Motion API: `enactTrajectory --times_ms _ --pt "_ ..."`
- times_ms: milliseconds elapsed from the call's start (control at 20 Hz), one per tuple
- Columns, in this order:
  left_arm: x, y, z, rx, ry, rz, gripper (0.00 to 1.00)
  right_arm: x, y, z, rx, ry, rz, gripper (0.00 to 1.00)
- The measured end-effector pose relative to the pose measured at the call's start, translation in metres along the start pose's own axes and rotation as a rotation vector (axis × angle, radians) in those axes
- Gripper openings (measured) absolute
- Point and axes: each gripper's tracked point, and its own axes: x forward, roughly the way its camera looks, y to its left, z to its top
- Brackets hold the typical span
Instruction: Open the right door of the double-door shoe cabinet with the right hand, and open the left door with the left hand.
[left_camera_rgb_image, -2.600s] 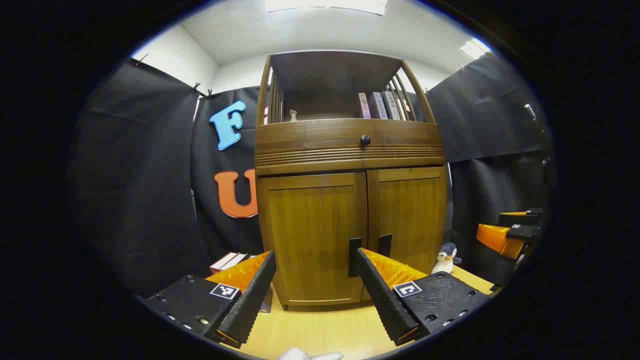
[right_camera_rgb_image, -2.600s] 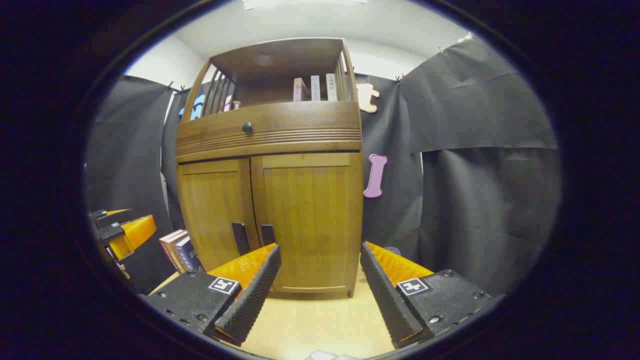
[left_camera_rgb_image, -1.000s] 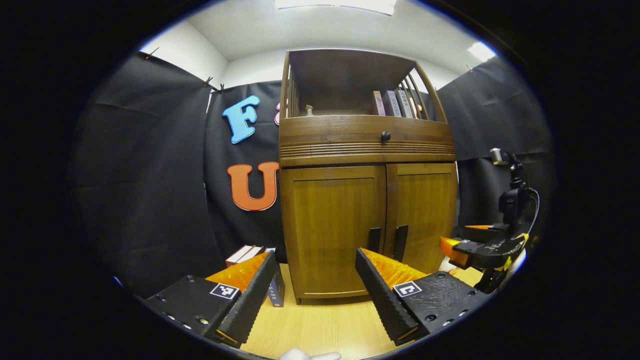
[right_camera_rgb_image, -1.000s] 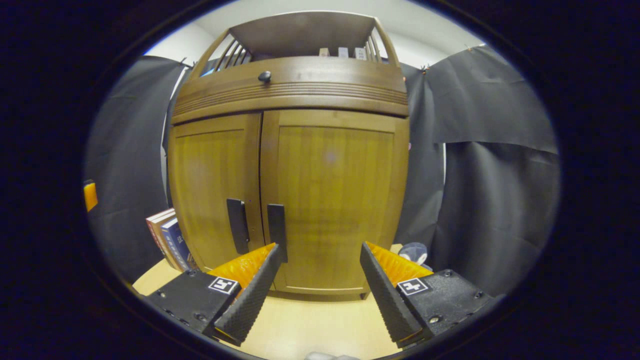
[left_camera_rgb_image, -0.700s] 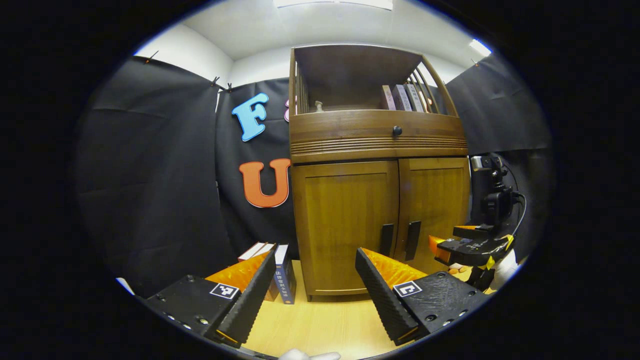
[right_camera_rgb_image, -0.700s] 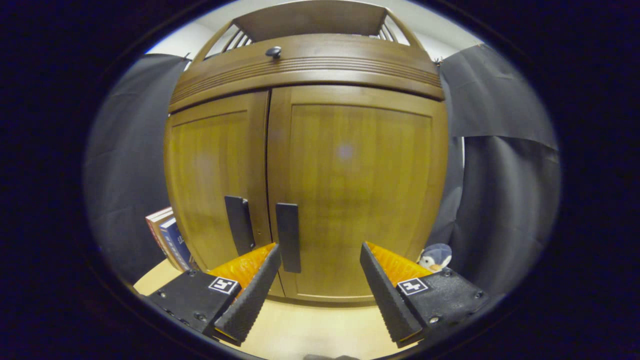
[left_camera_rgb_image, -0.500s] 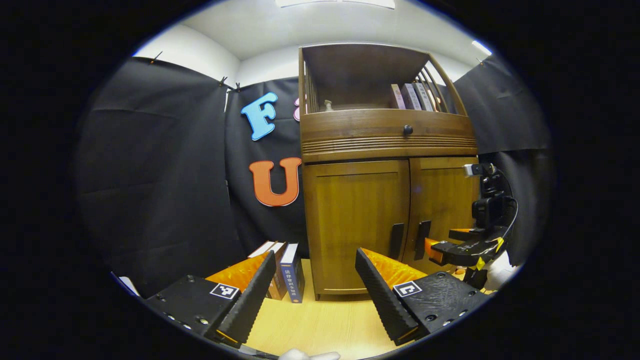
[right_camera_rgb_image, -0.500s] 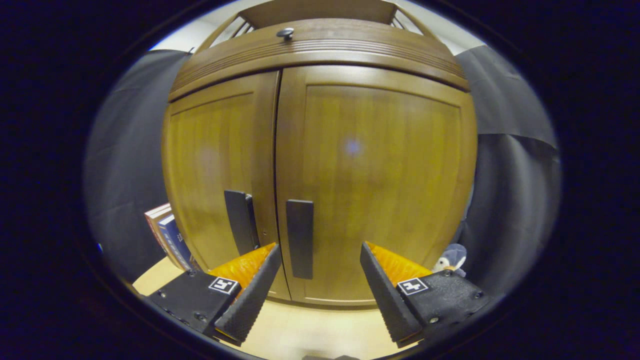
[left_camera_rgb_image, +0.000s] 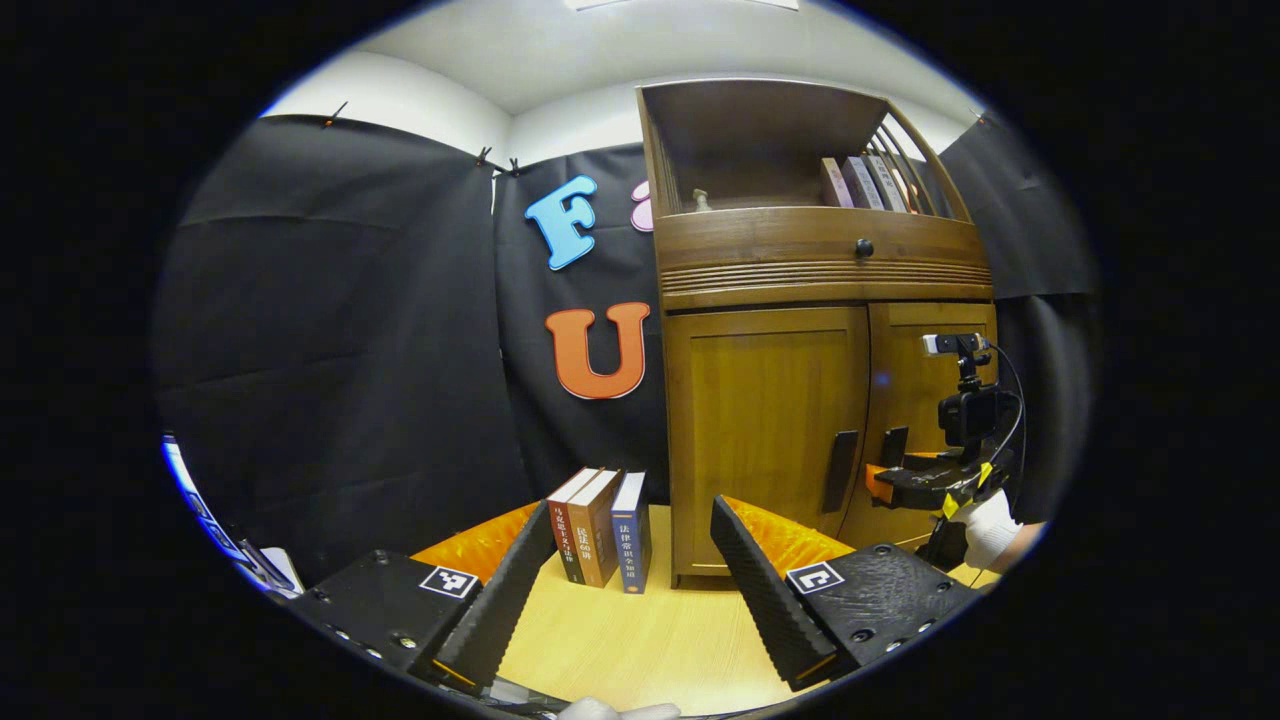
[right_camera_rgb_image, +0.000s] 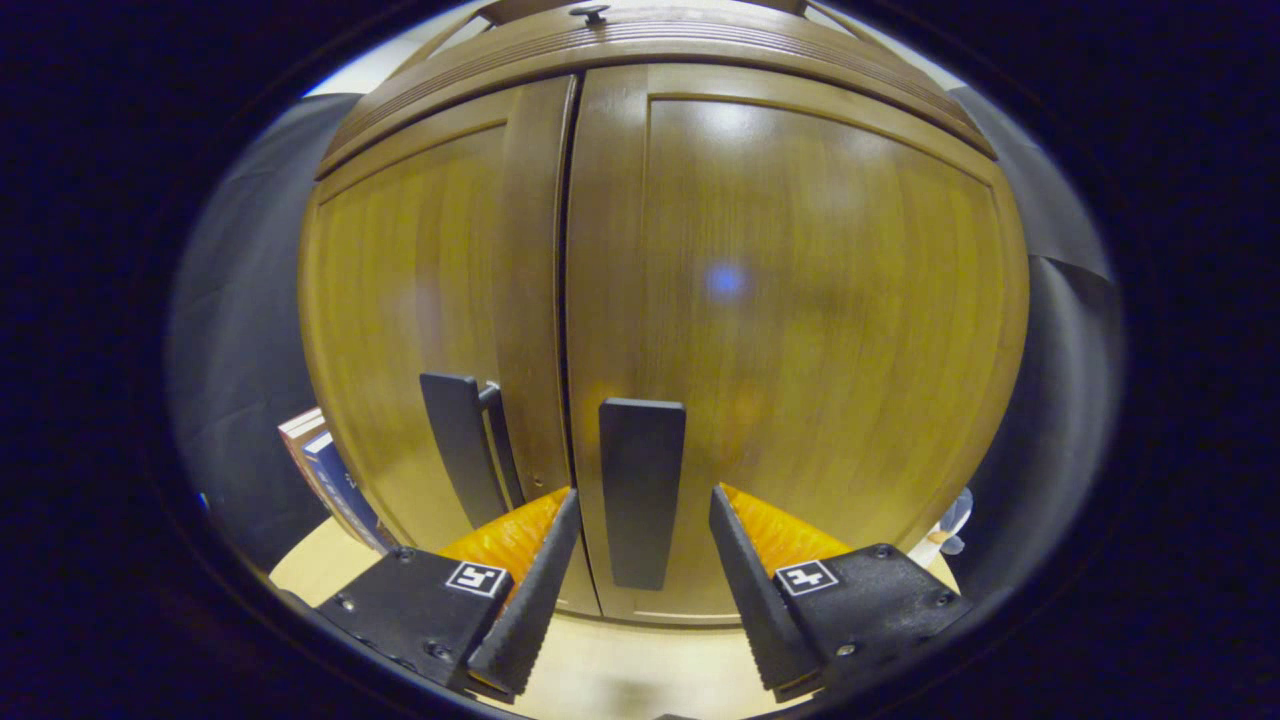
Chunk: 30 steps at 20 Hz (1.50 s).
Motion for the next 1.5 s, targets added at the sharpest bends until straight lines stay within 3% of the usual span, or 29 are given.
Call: enactTrajectory --times_ms 50,100,150,200,350,750,850,1000,1050,1150,1400,1450,1500 --pt "-0.001 0.003 -0.001 -0.002 0.002 0.003 1.00 0.004 -0.001 0.000 0.000 0.004 -0.009 0.82" --pt "-0.001 0.005 -0.002 -0.003 0.004 0.007 1.00 0.007 -0.001 -0.002 0.000 0.008 -0.018 0.72" --pt "-0.003 0.007 -0.003 -0.005 0.007 0.009 0.90 0.008 0.000 -0.002 0.003 0.010 -0.018 0.68" --pt "-0.004 0.006 -0.004 -0.007 0.008 0.008 0.96 0.009 0.003 -0.002 0.011 0.009 -0.008 0.60" --pt "-0.007 0.007 -0.007 -0.016 0.013 0.001 0.96 0.009 0.000 -0.001 0.030 0.009 -0.026 0.38" --pt "-0.017 0.008 -0.012 -0.031 0.014 -0.022 0.96 -0.016 -0.002 -0.011 0.037 0.022 0.022 0.34" --pt "-0.019 0.007 -0.012 -0.032 0.012 -0.034 1.00 -0.028 -0.003 -0.016 0.027 0.021 0.039 0.34" --pt "-0.022 0.005 -0.014 -0.021 0.009 -0.062 0.96 -0.050 -0.008 -0.024 0.014 0.024 0.089 0.34" --pt "-0.022 0.004 -0.014 -0.018 0.005 -0.073 0.90 -0.057 -0.009 -0.026 0.009 0.027 0.108 0.34" --pt "-0.022 0.003 -0.017 -0.014 0.009 -0.093 0.96 -0.078 -0.015 -0.032 0.000 0.035 0.131 0.34" --pt "-0.022 -0.003 -0.024 -0.034 0.008 -0.142 0.96 -0.118 -0.034 -0.046 -0.016 0.041 0.139 0.34" --pt "-0.022 -0.005 -0.026 -0.030 0.012 -0.153 1.00 -0.123 -0.037 -0.048 -0.016 0.042 0.140 0.34" --pt "-0.019 -0.012 -0.028 -0.025 0.014 -0.166 0.96 -0.129 -0.041 -0.049 -0.017 0.043 0.139 0.34"
